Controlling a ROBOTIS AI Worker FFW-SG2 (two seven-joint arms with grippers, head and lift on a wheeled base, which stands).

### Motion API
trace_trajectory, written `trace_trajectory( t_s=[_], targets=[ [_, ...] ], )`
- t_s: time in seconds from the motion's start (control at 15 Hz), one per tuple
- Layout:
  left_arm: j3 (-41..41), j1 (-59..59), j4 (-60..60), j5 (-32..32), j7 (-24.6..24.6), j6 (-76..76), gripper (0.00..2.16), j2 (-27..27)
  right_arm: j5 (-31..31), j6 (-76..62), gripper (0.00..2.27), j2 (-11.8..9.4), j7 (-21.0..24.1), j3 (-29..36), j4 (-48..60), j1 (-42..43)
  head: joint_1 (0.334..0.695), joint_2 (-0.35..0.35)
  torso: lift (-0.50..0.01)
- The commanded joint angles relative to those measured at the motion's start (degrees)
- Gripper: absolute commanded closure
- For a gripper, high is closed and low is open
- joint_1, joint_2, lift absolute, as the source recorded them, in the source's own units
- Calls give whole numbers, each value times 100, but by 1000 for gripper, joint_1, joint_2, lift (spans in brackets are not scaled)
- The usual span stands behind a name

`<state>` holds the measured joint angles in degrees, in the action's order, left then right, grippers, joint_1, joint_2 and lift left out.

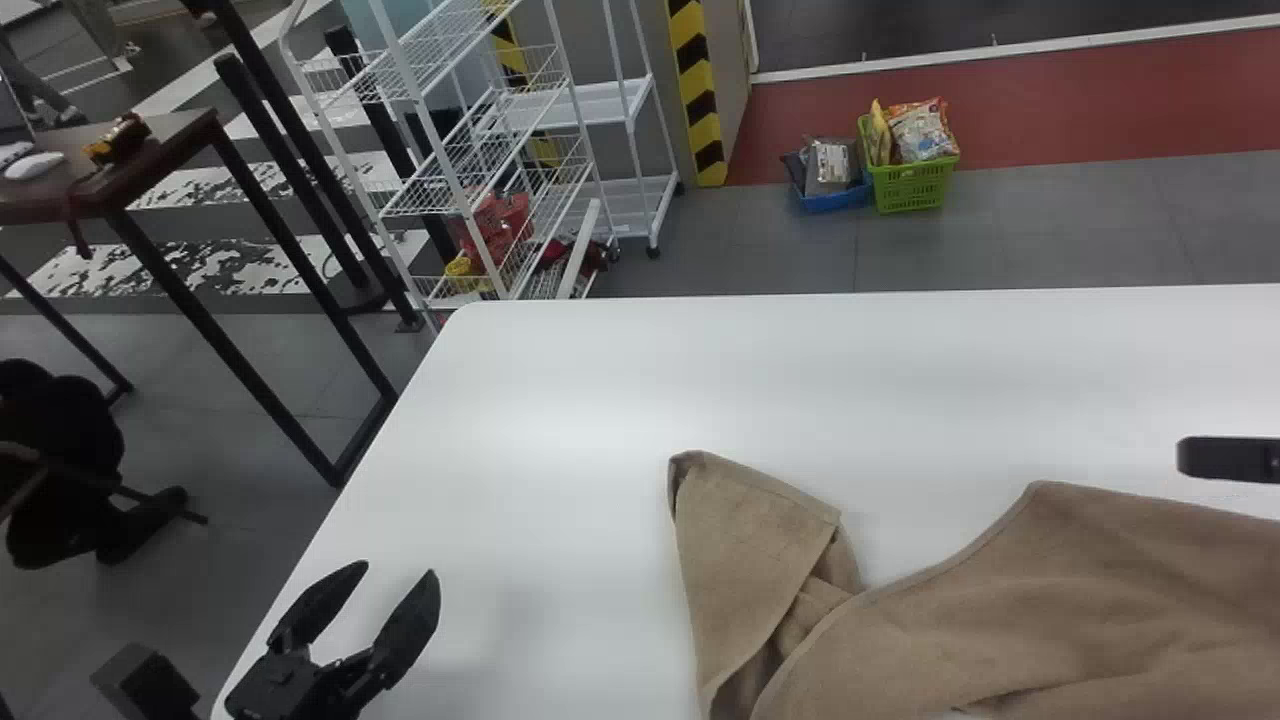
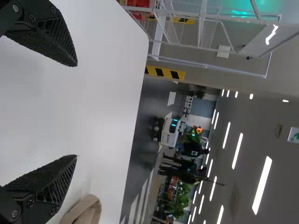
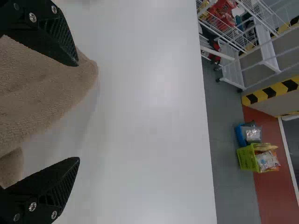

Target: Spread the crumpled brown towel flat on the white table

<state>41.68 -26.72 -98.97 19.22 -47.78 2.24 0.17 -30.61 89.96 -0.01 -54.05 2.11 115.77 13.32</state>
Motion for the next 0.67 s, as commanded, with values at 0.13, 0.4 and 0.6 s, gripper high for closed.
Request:
trace_trajectory(
  t_s=[0.13,0.4,0.6],
  targets=[
    [-2,26,35,3,6,-17,124,0,38,12,194,6,-9,0,-617,92,695,332,-123],
    [-2,26,27,-15,6,-17,124,0,267,12,194,6,8,27,-934,39,695,343,-123],
    [-2,26,18,-15,-12,-17,124,-9,337,12,282,6,96,0,-960,39,695,350,-123]
  ],
)
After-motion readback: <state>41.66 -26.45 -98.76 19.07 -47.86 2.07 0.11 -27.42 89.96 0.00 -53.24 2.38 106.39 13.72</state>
